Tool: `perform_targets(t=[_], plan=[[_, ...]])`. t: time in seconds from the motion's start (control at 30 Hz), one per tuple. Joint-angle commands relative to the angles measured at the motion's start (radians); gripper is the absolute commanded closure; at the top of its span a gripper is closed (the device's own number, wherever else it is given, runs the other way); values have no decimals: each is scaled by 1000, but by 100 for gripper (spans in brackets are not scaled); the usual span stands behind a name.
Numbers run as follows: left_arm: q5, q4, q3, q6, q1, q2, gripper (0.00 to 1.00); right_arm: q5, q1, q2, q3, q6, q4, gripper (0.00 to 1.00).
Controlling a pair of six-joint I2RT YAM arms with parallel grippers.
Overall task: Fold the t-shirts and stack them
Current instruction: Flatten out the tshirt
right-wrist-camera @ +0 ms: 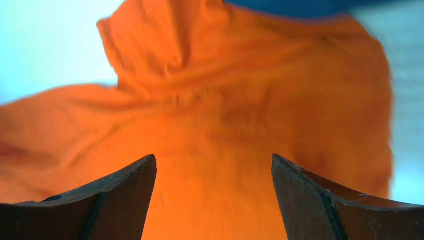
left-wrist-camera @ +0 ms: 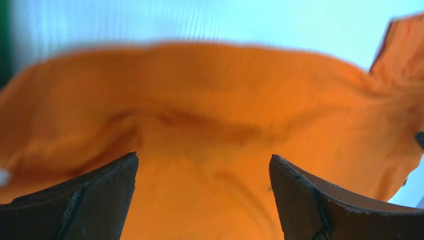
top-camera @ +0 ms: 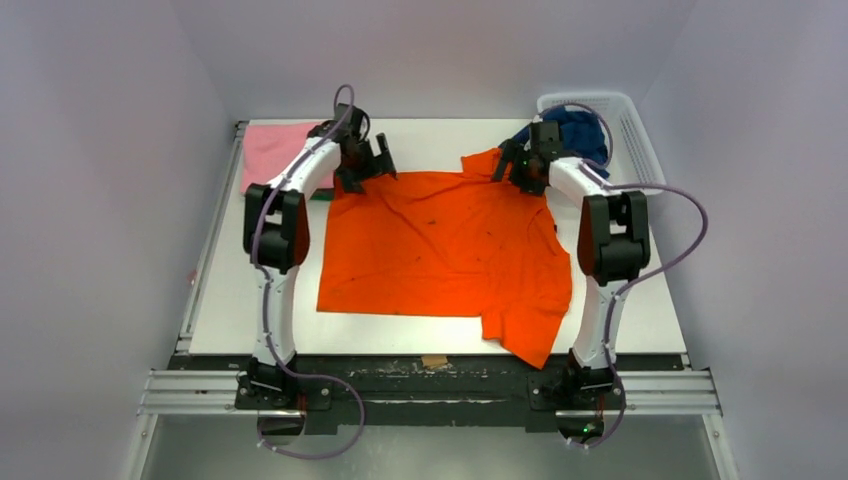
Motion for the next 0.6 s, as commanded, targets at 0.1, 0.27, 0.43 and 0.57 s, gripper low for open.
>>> perform_targets(t=[0.1, 0.27, 0.43, 0.57], plan=[[-188, 117, -518, 65, -85, -624, 0, 68, 49, -469, -379, -42, 51, 16], [-308, 190, -1061, -38, -175, -1016, 0, 94, 60, -724, -667, 28, 110, 16], [-394, 137, -1427, -229, -194, -1305, 0, 116, 61, -941, -868, 113, 163, 15], [-461, 112, -1555, -386, -192, -1385, 2, 115, 61, -1025, -964, 156, 218, 15]])
